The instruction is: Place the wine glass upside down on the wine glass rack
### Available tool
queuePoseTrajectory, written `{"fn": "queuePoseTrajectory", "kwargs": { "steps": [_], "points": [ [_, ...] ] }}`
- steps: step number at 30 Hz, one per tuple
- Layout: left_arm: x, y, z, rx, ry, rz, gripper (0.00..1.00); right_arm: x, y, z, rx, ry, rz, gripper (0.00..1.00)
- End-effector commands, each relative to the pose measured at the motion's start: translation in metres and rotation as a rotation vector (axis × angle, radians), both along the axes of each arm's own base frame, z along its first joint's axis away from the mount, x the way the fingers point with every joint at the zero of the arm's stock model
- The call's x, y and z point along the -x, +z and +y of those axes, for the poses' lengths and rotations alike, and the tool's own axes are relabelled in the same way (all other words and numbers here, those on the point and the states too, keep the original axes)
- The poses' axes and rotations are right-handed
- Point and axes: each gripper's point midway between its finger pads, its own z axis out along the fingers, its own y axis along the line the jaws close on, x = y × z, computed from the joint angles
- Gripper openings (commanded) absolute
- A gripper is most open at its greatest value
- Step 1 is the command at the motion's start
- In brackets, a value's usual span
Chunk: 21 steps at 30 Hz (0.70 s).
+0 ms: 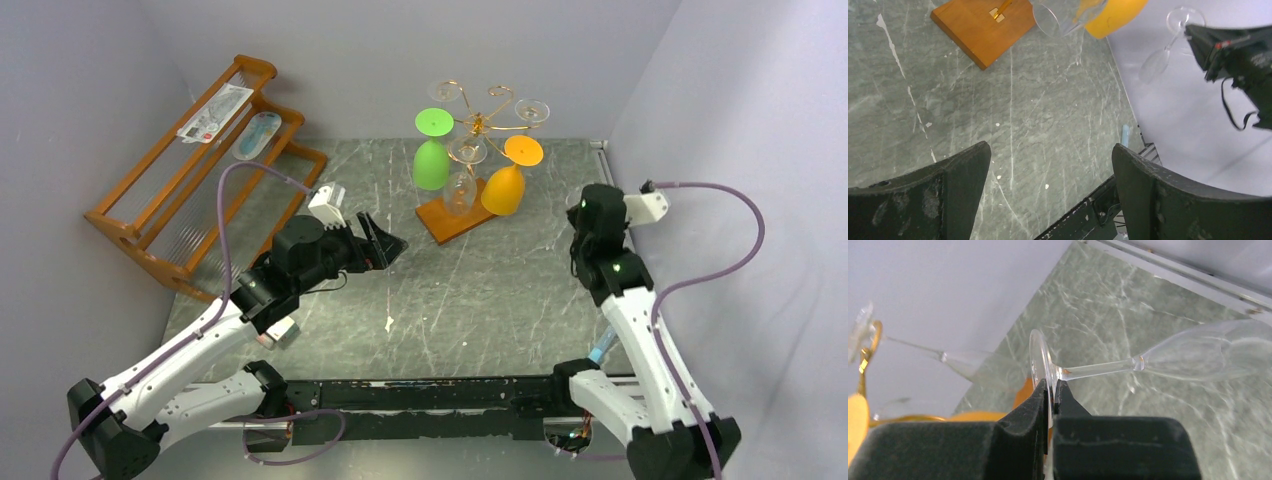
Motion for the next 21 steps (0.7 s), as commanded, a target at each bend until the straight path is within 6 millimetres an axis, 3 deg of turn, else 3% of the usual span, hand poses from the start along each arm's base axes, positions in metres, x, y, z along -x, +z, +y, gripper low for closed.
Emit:
{"fn": "queuePoseTrajectory", "kwargs": {
  "steps": [1,11,21],
  "points": [
    [-0.004,0.021,-0.004,0.02,-0.021,-0.071,0.94,-0.047,0.05,0.002,-0.049,0.093,-0.151,0.0],
    [0.005,0.025,-0.008,0.044,-0.068,-0.078,0.94,-0.139,0.13,-0.016,-0.078,0.224,-0.4,0.0],
    [0.01,0.027,-0.016,0.06,-0.124,-0.08,0.94,-0.191,0.191,0.036,-0.11,0.574,-0.551,0.0]
  ]
}}
